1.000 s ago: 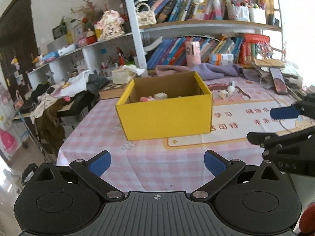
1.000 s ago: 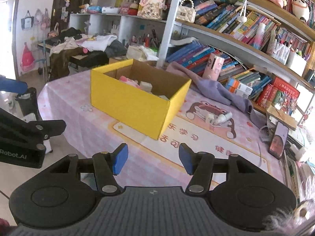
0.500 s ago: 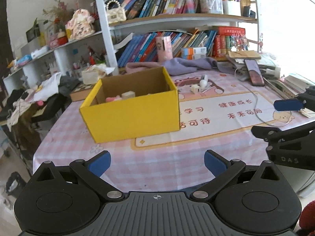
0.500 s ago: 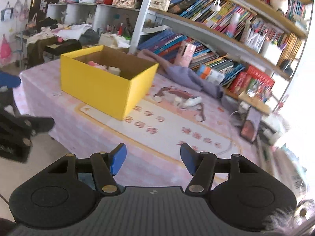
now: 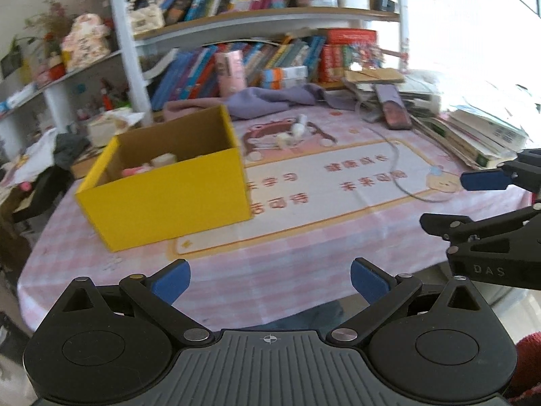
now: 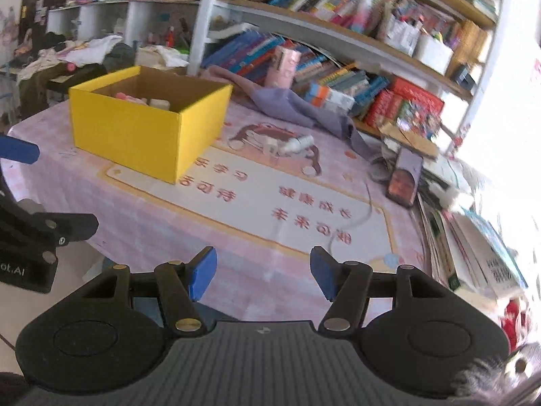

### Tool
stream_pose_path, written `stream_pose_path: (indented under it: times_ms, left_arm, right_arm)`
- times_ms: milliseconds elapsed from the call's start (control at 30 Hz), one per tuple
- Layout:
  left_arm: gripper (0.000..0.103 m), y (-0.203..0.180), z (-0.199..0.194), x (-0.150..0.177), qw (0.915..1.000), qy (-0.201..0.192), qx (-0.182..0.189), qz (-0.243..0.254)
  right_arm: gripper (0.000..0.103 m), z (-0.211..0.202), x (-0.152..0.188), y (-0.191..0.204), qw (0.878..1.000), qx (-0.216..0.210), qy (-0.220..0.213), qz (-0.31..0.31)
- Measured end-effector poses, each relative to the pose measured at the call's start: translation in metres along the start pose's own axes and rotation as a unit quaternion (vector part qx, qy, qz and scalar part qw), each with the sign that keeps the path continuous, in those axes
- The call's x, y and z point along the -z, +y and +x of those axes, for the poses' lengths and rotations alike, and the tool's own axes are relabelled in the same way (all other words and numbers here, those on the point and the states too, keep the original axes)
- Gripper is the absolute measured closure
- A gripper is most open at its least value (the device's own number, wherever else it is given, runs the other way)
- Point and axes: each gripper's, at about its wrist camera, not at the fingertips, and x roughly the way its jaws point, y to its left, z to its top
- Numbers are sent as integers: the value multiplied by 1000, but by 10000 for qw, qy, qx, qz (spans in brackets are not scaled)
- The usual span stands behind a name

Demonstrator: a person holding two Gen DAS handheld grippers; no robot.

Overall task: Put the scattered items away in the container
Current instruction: 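Withdraw both open grippers from the yellow box toward the white charger and spray bottle, then grasp the white charger with left gripper while right grasps the white spray bottle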

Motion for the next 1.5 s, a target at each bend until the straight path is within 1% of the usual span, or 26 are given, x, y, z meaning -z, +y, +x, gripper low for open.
stream_pose_path:
  times_ms: [133,300,433,567,700,800,933,1100,1400,1500]
  left_arm:
    - [1,-14,13,-9,9993,30,343,138]
    - [1,-37,28,-23,9966,-45,695,437]
    - [1,-47,41,-34,9945,-135,795,661]
    - [1,-52,58,-46,9934,-194,818,781]
    - [1,-55,75,-58,9921,-342,768,934]
    - [1,-54,87,-71,9921,-428,688,956]
    - [1,-50,109,-96,9946,-413,562,771]
    - [1,-54,134,-122,9971,-382,347,566]
    - [2,-59,178,-167,9988,-324,-161,325]
    - [2,-60,195,-181,9980,-346,-452,286]
  right_arm:
    - [44,3,7,-15,9993,103,245,258]
    - [45,6,10,-38,9978,340,301,473]
    - [47,18,5,-55,9966,411,294,649]
    - [49,40,-7,-67,9968,319,259,682]
    - [49,67,-21,-77,9968,213,270,723]
    - [49,89,-33,-83,9970,70,281,715]
    - [52,113,-52,-93,9977,-107,254,620]
    - [53,139,-77,-118,9978,-249,174,591]
    - [53,190,-113,-164,9968,-587,11,534]
    - [53,207,-120,-177,9960,-678,-82,575]
